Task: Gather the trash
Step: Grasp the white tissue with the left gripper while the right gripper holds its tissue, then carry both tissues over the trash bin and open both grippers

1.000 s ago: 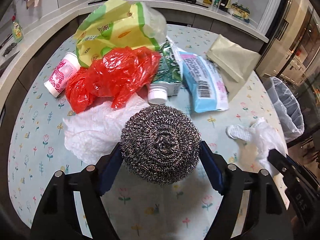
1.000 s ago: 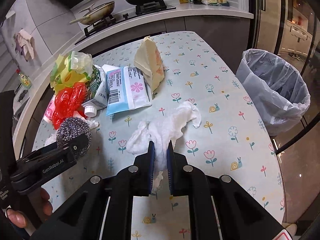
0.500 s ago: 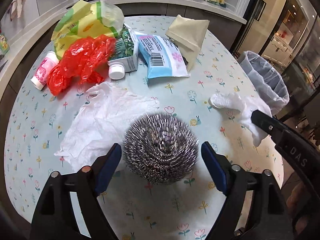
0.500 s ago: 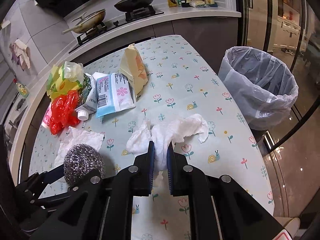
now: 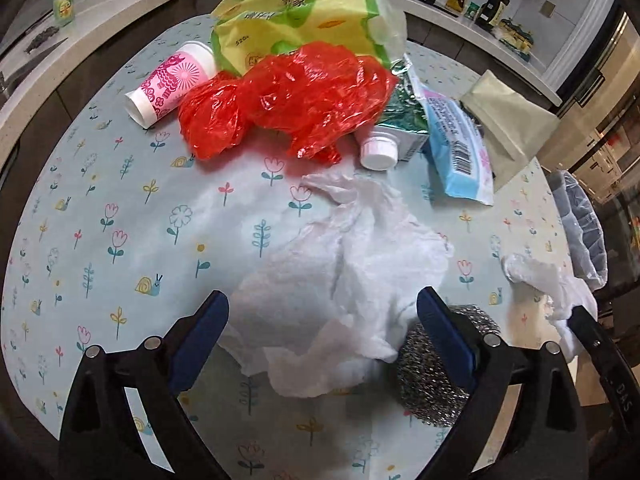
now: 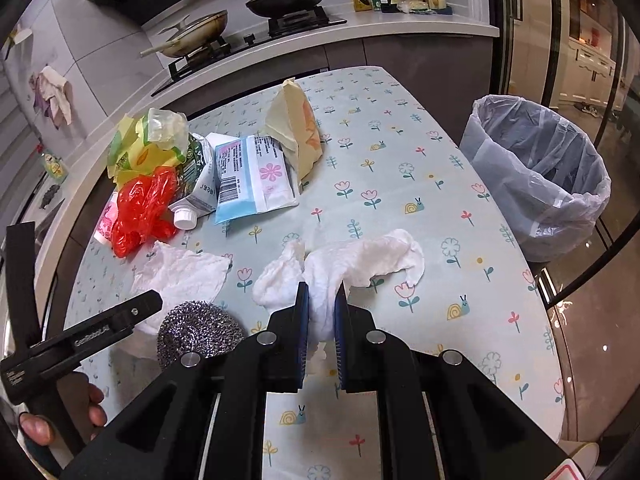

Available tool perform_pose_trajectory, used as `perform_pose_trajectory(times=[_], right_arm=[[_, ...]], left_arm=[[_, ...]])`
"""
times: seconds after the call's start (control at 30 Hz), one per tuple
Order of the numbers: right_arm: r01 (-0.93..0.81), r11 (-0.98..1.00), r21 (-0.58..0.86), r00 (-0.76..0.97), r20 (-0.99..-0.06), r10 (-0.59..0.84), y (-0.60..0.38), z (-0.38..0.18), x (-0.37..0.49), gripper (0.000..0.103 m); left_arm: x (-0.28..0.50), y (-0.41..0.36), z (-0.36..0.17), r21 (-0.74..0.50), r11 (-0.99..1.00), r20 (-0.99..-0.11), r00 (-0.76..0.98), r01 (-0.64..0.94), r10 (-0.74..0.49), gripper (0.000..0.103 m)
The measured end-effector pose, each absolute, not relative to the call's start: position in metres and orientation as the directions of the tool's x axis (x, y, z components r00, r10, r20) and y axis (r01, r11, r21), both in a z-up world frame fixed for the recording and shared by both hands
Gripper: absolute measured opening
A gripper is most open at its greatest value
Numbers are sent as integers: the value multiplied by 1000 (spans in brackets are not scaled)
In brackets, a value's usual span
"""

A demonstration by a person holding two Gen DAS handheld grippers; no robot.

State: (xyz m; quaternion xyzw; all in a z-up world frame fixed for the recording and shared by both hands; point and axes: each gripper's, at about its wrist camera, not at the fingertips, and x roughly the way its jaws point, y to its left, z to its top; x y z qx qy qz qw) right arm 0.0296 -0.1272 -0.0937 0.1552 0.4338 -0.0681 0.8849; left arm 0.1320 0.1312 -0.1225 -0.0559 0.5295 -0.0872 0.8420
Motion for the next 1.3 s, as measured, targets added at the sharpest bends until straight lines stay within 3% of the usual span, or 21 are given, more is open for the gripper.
perform_pose_trajectory(times=[0.1,0.2,0.27,0.33,0.37,0.47,0.8,1.3], right_arm=[[259,942,212,612,-791,9,-129,-94,30,11],[266,940,213,609,-793,8,-132,-95,32,11],[267,940,212,607,-794,7,-132,-96,33,11],[265,941,213,608,-794,8,-132,-95,35,11],[264,941,212,609,-793,8,-132,-95,35,11],[260,942,215,616,-788,10,-133,-91,36,11],[260,935,243,667,-745,8,-150,-71,33,11],[387,877,286,730,-675,-102,-239,-44,3,11]], left_arm=[[136,135,-131,-172,983,-890,415,69,-185,83],[137,134,-136,-144,987,-897,410,77,-163,71],[135,130,-134,-128,986,-892,423,104,-160,51],[134,126,-130,-141,982,-892,415,128,-183,19],[135,126,-128,-159,978,-891,408,134,-201,14],[134,125,-115,-175,974,-877,427,142,-220,10],[129,105,-47,-209,951,-798,522,229,-301,9],[118,-43,1,-204,853,-746,488,480,-453,9]])
